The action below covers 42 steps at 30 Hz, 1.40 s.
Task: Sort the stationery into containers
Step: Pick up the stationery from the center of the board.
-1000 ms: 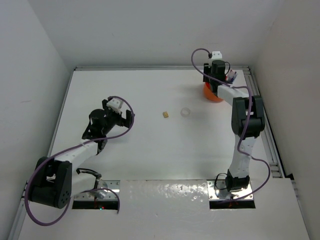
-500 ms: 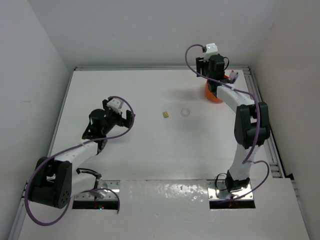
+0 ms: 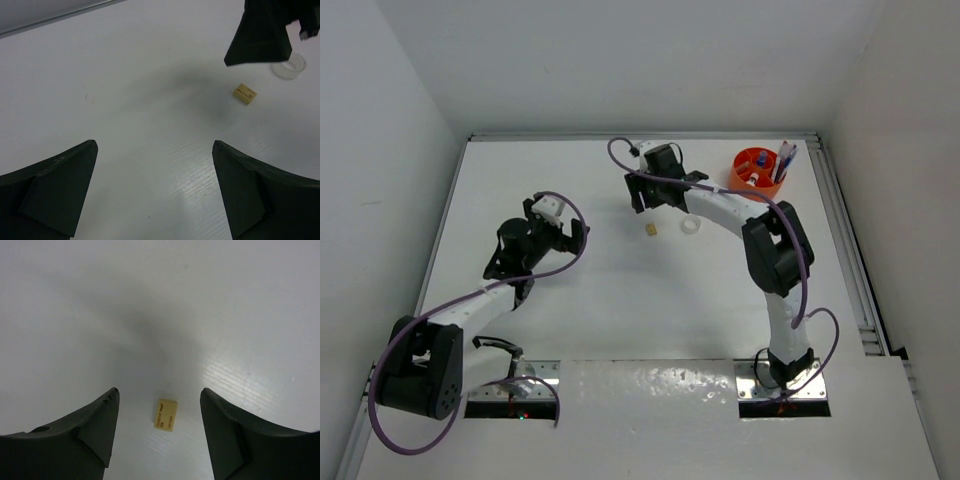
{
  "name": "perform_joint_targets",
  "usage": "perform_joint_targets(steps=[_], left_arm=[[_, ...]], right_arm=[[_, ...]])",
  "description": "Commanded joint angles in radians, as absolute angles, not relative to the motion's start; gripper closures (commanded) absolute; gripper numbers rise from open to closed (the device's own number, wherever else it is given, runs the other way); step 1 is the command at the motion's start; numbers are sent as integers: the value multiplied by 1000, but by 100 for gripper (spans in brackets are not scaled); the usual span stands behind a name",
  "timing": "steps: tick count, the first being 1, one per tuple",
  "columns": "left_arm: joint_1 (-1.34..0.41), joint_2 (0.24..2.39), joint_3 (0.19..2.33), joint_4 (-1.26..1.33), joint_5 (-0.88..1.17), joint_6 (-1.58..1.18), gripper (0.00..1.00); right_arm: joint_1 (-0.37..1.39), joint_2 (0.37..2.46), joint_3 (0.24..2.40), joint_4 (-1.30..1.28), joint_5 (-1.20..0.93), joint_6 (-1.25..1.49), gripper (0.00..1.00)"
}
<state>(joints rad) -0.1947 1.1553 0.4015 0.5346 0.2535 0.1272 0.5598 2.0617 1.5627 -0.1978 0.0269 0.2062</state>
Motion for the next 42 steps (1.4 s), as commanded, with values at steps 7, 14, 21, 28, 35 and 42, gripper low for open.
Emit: perform_joint_targets(steps=[7, 14, 21, 28, 35, 42], left_arm=[[-207, 1100, 382, 571, 219, 97, 3], [-207, 1098, 374, 571, 209, 91, 3], [-209, 1091, 368, 545, 135, 94, 3], [-207, 1121, 365, 531, 70, -36, 0], [-254, 1178, 429, 447, 500, 433, 5], [-275, 1190, 502, 529, 608, 692, 4]], right_arm=[[563, 2178, 1615, -357, 98, 342, 35], [581, 2217, 1566, -345, 66, 364, 41], [580, 2217, 1571, -353, 120, 373, 92], [549, 2063, 1637, -284, 91, 290, 100], [376, 1977, 1719, -192, 168, 253, 100], [253, 2032, 1796, -230, 336, 172, 100]])
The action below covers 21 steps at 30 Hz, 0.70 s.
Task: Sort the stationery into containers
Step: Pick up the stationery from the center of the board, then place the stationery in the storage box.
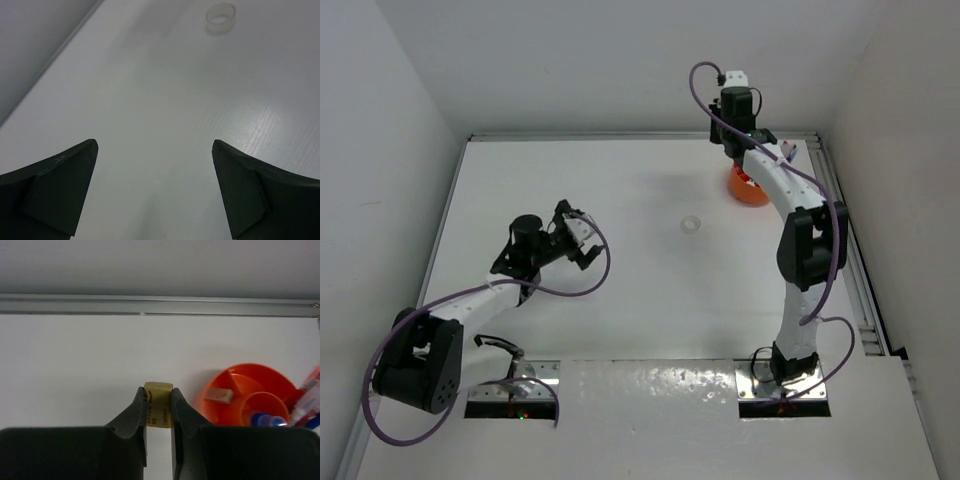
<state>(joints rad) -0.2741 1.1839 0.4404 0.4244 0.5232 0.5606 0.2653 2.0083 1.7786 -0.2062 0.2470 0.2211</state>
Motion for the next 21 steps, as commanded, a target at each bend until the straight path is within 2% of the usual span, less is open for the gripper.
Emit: perform_joint_targets(steps=[1, 4, 9, 21], left_arm=[[-272, 1207, 515, 613, 559, 646, 3], [-242, 1275, 596, 725, 412, 508, 1], [-198, 1411, 782, 560, 171, 399, 1], [-173, 1413, 799, 354, 235, 357, 3]], right_arm=[[232, 2049, 1811, -232, 362, 161, 100], [195, 2092, 1851, -250, 399, 138, 100], [163, 2143, 1884, -281, 397, 118, 100], [149, 2194, 1821, -248, 400, 140, 100]])
